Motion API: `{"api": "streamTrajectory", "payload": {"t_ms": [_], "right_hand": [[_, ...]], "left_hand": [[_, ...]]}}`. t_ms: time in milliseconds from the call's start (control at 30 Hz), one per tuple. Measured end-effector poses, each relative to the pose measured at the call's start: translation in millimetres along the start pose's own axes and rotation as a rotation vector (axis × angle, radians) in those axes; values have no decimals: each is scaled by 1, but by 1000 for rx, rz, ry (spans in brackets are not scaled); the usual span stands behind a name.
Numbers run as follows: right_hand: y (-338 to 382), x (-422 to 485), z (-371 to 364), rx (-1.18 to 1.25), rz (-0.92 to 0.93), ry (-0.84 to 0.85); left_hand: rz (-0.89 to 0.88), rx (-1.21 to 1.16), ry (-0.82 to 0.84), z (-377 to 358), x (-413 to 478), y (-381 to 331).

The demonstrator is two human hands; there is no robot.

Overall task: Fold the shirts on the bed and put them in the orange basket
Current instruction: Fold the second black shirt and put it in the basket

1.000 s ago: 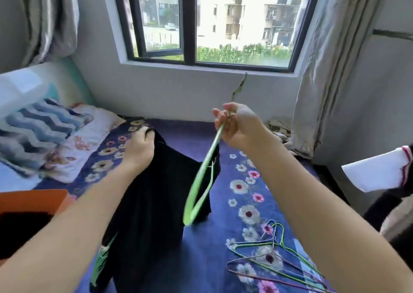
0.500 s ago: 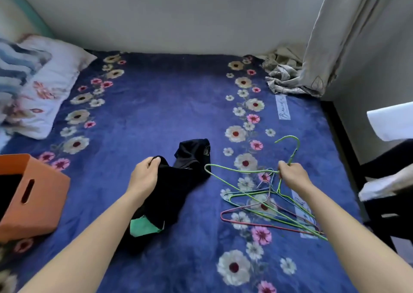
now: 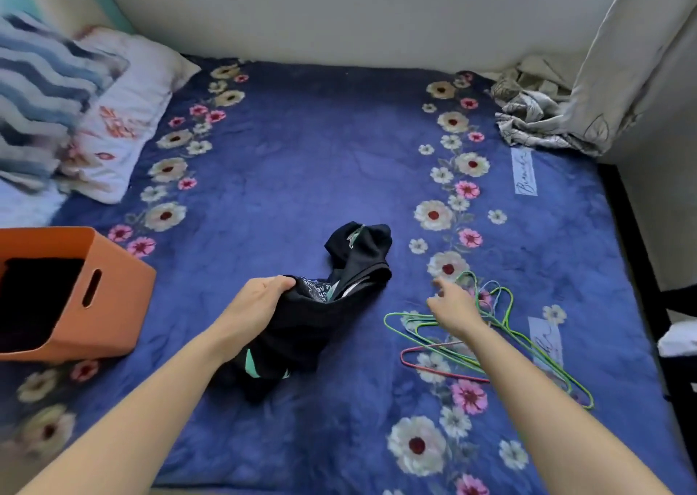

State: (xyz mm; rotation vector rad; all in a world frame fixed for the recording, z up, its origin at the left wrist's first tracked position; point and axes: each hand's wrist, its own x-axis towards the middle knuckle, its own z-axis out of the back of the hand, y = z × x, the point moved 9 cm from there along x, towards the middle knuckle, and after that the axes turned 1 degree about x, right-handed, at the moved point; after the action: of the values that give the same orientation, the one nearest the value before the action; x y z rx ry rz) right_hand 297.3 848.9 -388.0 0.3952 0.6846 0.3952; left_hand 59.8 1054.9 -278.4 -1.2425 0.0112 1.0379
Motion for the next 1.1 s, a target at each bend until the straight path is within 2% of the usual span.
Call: {"api": "streamTrajectory", "payload": {"t_ms": [100, 167, 267, 367, 467, 567, 700, 800, 867, 967, 1033, 1100], "right_hand": [[68, -20, -35, -174, 228, 0], [100, -31, -41, -293, 287, -83], [133, -36, -34, -89, 273, -172], [157, -43, -8, 200, 268, -89], [194, -72, 31, 261, 358, -50], [232, -111, 64, 370, 423, -77], [277, -164, 97, 433, 458, -146], [303, -204, 113, 206, 489, -151], [309, -221, 112, -125, 449, -107], [300, -238, 119, -581, 324, -140], [298, -253, 135, -664, 264, -190], [291, -267, 159, -629, 194, -189]], "left_hand": [[6, -40, 14, 16, -15, -3], [35, -97, 20, 29, -23, -6], [2, -151, -3, 72, -31, -15], [-64, -129, -125, 143, -30, -28], [-79, -71, -147, 194, -25, -35], [-98, 15, -28, 215, -28, -48], [-160, 236, 300, 236, -59, -77], [-141, 421, 501, 252, -85, -94], [-141, 612, 515, 266, -97, -101], [-172, 804, 462, 284, -107, -109], [-190, 798, 436, 292, -115, -116], [-194, 783, 432, 301, -123, -128]]}}
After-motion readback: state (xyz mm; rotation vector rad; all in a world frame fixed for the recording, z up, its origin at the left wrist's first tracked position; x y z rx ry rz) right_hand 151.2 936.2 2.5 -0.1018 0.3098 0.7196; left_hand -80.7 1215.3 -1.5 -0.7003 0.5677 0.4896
